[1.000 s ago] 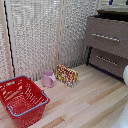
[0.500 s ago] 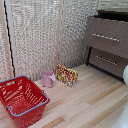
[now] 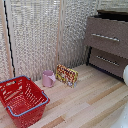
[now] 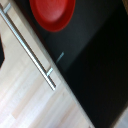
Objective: Transport the gripper mindfully toward the orange-red bowl and clasp it to elevate with ease. Ensure your robot's arm aligns efficiently with the top drawer's opening. Carefully slide the orange-red bowl into the designated spot with precision. After confirmation, withdraw the gripper gently. Close the drawer smoothly by transitioning the gripper to its handle.
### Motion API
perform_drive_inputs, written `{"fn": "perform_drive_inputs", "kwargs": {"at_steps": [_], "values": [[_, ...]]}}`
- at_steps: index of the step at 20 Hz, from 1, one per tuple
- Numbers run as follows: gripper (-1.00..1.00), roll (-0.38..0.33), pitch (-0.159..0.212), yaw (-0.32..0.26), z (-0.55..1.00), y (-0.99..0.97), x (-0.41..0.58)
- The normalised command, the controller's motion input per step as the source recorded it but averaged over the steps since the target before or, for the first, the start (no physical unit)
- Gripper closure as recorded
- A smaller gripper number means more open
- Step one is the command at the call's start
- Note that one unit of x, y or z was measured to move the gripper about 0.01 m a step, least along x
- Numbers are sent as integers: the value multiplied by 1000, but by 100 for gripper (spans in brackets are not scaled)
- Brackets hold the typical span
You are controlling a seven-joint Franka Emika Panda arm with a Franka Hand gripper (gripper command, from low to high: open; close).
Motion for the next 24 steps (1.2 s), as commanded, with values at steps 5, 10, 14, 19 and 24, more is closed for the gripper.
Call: {"fn": "perform_drive_inputs", "kwargs": {"at_steps": [5,10,14,19,24], "values": [[-100,-320,239,50,-101,374,-84],[-100,-349,138,33,-374,486,22],[-100,-340,111,32,-452,526,74],[-100,-353,126,40,-395,477,28],[-100,-370,149,84,-279,286,1]]}}
